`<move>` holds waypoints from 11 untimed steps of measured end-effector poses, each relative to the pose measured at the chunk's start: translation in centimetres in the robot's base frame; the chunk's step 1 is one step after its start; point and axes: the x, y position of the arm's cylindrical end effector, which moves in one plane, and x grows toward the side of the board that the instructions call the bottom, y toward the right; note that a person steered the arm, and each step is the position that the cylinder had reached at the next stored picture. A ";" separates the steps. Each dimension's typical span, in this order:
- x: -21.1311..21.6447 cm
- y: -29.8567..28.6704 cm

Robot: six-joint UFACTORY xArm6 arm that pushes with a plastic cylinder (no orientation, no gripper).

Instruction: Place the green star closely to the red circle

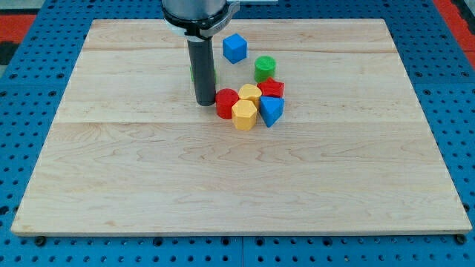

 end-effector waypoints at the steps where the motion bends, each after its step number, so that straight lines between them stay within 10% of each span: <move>1: 0.0 -5.0; 3: -8.4 -14.0; 4: -10.0 -9.2; 11: -8.2 -0.6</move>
